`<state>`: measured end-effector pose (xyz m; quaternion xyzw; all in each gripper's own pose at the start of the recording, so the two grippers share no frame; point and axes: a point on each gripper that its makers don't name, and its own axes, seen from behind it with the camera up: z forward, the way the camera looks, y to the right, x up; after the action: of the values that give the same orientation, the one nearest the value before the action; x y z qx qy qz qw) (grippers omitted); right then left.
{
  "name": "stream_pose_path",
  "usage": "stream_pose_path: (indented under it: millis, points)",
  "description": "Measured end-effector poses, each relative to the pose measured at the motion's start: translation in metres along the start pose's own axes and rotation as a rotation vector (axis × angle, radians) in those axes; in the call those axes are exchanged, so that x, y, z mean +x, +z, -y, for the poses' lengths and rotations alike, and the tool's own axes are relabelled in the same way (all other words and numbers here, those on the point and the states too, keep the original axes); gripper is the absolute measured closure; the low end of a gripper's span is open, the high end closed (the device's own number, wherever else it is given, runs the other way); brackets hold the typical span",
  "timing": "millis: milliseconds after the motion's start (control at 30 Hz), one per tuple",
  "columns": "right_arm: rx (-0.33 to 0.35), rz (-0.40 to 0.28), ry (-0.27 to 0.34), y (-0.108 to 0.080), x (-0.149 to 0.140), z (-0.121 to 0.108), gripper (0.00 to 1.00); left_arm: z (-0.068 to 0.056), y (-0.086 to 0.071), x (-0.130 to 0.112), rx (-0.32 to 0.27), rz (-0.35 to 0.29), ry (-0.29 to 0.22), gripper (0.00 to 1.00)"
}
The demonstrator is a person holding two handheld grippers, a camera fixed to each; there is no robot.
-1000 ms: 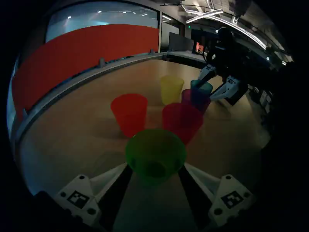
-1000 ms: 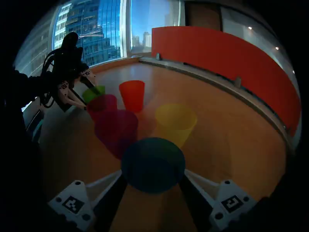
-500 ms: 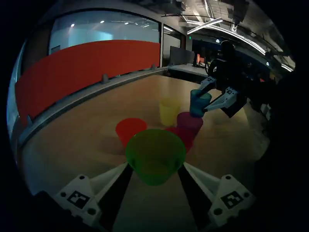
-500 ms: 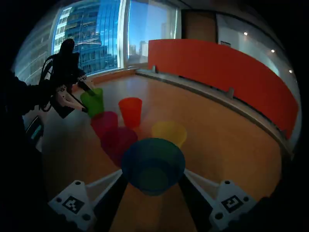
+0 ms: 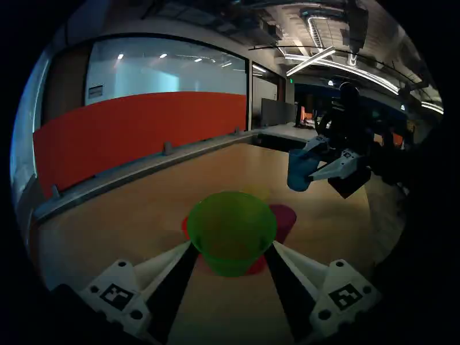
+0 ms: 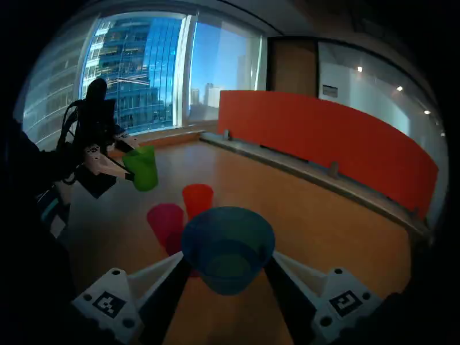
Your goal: Pour water
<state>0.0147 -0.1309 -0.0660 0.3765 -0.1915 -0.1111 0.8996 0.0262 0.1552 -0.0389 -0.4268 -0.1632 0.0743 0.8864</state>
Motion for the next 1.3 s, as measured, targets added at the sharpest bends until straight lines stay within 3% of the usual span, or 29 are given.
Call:
stream_pose_path:
  millis: [400, 1300]
  points:
    - [0.005, -0.100, 0.007, -0.004, 0.034, 0.016, 0.14, -0.005, -0.017, 0.036, 0.011, -0.108, -0.015, 0.19]
    - [-0.001, -0.274, 0.011, 0.001, 0.087, 0.026, 0.14, -0.008, -0.027, 0.062, 0.015, -0.175, 0.001, 0.19]
